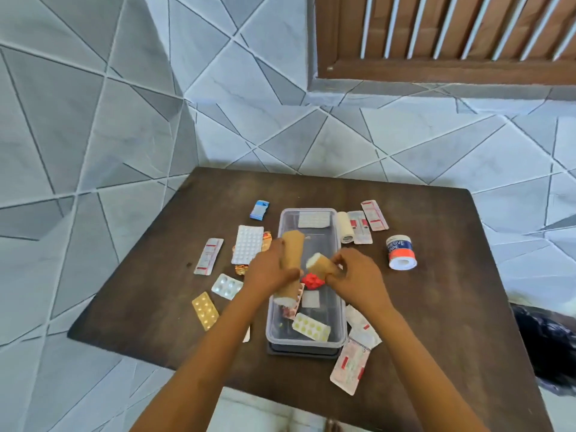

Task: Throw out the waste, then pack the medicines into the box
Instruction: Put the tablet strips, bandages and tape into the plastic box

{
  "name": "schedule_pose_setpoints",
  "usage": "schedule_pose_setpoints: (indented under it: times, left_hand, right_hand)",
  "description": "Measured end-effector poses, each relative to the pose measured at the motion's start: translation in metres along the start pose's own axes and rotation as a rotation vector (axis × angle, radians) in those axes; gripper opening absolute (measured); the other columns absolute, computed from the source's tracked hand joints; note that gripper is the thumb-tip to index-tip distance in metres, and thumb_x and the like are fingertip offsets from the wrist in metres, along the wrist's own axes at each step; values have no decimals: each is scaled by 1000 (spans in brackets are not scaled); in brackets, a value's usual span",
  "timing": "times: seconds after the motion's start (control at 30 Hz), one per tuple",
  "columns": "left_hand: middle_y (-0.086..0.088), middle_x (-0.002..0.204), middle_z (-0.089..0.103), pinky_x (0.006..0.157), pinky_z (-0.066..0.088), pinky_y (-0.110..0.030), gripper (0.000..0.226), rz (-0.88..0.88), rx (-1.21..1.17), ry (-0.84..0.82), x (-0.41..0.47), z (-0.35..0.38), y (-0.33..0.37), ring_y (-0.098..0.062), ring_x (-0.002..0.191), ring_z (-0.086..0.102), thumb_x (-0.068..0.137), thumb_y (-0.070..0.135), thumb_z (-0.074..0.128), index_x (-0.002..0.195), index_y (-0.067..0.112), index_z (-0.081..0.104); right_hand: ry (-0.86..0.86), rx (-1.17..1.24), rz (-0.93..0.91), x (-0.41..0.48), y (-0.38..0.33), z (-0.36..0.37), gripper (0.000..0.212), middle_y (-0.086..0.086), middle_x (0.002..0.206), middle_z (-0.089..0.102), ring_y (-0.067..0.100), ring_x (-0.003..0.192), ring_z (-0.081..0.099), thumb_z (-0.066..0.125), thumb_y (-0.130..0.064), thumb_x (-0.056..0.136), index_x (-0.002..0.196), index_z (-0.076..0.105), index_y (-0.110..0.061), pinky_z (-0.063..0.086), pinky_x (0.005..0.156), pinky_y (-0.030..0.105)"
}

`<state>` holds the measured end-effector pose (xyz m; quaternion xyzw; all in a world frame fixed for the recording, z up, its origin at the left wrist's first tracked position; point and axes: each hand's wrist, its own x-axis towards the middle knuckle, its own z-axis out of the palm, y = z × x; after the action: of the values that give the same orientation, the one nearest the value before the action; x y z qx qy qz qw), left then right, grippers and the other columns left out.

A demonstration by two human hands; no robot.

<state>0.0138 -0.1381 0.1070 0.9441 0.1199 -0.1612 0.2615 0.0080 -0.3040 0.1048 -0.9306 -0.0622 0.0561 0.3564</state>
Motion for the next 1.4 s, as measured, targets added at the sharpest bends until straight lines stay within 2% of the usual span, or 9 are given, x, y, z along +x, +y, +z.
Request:
schedule_pose_setpoints:
  times: [0.13,0.23,0.6,0.77,0.9,1.1,1.23,1.3,1.4]
  left_hand:
    - [-15,130,58,95,48,-41,58,18,120,3,-9,20,-18,-32,115,58,87,38,56,137,17,34]
    - [-16,116,65,84,52,-39,57,68,313,69,-9,35,-18,-33,104,64,88,37,54,136,16,32]
    - [-16,119,58,84,50,-39,45,211,534,6,-4,45,-18,-35,106,60,87,27,60,126,8,46]
    - [-19,129,48,88,50,-41,36,218,535,-169,-9,56,-24,-35,107,59,89,14,54,123,2,49]
    - [-18,140,35,91,52,-40,66,258,469,-195,-10,60,-36,-34,107,60,87,5,56,144,21,27]
    - [-18,142,32,87,52,-39,45,226,489,-124,-10,72,-39,-34,102,62,89,10,54,132,13,46]
    - [-15,145,33,89,52,-38,45,237,463,-92,-12,63,-41,-33,107,61,90,11,53,135,17,46]
    - [-10,149,33,90,52,-38,45,262,440,47,-14,54,-44,-29,118,55,92,12,50,136,19,44]
    - [-3,152,35,94,51,-37,54,196,392,161,-12,44,-60,-24,130,47,93,14,52,143,22,35]
  right_hand:
    - [-174,-296,-102,8,-11,33,30,16,99,68,34,92,61,56,-29,84,106,57,-8,41,60,32]
    - [-305,-570,-148,13,-12,44,42,16,116,62,34,106,59,51,-23,89,128,42,-11,50,82,39]
    - [-621,-777,-185,11,1,61,32,11,120,63,30,111,58,55,-16,87,118,60,-13,47,91,36]
    - [-476,-737,-273,1,14,65,26,11,114,63,31,112,54,61,-19,82,107,67,-14,42,95,36]
    - [-379,-729,-343,-5,28,64,30,5,126,57,25,128,39,56,-29,86,112,66,-18,20,114,35]
    - [-346,-576,-360,-11,40,66,30,3,140,50,21,141,23,54,-33,86,109,68,-20,-2,119,34]
    - [9,-309,-209,-23,49,76,60,9,156,18,22,144,7,56,-28,88,142,32,-16,2,114,35]
    - [-2,-145,-39,-30,47,79,69,7,158,6,20,146,6,50,-21,92,147,9,-12,10,118,34]
    - [-20,-52,63,-35,44,86,68,4,159,5,23,145,17,45,-14,94,147,3,-14,25,116,35]
